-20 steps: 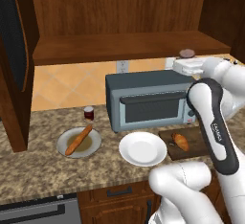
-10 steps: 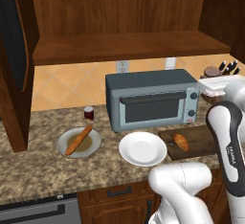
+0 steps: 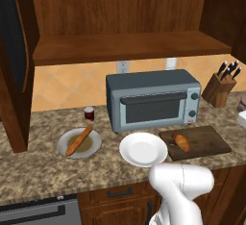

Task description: From the different types of pastries on the counter, select a croissant and place it on the cutting board. Then retrieve a jar of jam from the cabinet and place it alongside the croissant on the cutting board.

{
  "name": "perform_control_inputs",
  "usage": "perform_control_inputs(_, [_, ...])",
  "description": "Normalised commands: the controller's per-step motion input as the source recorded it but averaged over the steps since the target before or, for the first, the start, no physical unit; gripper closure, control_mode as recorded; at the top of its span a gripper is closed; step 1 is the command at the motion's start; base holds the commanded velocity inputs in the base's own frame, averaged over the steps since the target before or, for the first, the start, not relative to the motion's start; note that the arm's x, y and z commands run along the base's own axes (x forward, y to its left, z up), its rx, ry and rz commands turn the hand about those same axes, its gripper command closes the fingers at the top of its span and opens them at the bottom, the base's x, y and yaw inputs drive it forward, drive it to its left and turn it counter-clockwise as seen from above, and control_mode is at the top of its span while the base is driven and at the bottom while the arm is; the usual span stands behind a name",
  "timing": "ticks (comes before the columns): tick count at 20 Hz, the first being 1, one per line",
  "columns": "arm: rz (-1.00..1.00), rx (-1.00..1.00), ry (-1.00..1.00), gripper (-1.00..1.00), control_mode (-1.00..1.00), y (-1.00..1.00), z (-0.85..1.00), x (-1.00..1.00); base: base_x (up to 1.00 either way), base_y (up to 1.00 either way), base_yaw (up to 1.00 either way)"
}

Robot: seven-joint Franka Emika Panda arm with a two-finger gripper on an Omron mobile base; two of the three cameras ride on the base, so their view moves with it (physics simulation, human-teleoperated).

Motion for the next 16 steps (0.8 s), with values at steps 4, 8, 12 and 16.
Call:
perform_control_inputs(4, [0.00,-0.01,-0.30,1.00,-1.00,0.20,-1.00,-0.70,0.00,0.00,0.00])
perform_control_inputs(8, [0.13,0.00,-0.02,1.00,-1.00,0.77,-1.00,0.55,0.00,0.00,0.00])
perform_control_inputs(12, [0.14,0.00,0.03,1.00,-1.00,0.66,-0.94,0.99,0.00,0.00,0.00])
perform_control_inputs(16, [0.01,0.14,0.14,1.00,-1.00,-0.21,-0.36,1.00,0.00,0.00,0.00])
